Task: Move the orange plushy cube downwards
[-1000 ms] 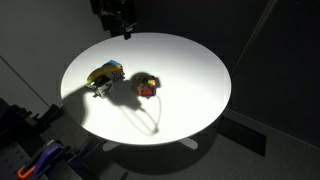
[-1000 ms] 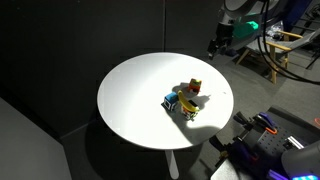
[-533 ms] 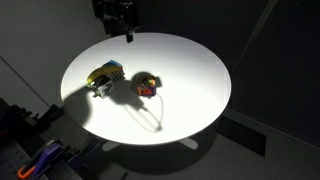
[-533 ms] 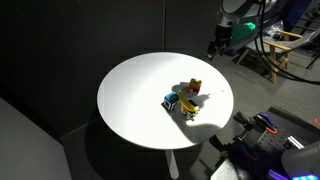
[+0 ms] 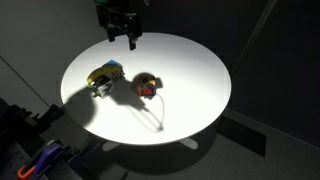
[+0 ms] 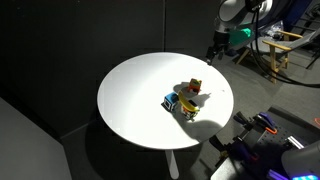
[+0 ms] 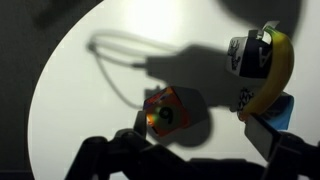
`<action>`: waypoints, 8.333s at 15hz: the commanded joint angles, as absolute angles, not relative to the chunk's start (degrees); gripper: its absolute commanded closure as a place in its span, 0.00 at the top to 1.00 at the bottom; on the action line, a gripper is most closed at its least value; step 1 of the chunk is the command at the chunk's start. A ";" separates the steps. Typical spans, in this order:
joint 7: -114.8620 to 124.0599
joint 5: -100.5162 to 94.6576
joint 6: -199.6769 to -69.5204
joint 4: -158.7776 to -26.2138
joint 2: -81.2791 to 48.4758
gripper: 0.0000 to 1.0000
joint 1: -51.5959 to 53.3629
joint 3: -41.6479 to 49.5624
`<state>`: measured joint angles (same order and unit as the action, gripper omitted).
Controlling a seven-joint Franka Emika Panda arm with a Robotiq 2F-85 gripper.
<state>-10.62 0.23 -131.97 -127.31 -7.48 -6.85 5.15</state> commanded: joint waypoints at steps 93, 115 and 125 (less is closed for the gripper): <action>-1.80 -0.41 -123.51 -101.90 -35.35 0.16 -9.33 3.95; 11.30 8.35 -132.41 -107.29 -33.15 0.16 -5.96 4.40; 12.93 8.06 -134.65 -111.03 -32.22 0.16 -2.75 4.50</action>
<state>11.97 8.29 -132.80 -108.72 -33.56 -3.26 4.12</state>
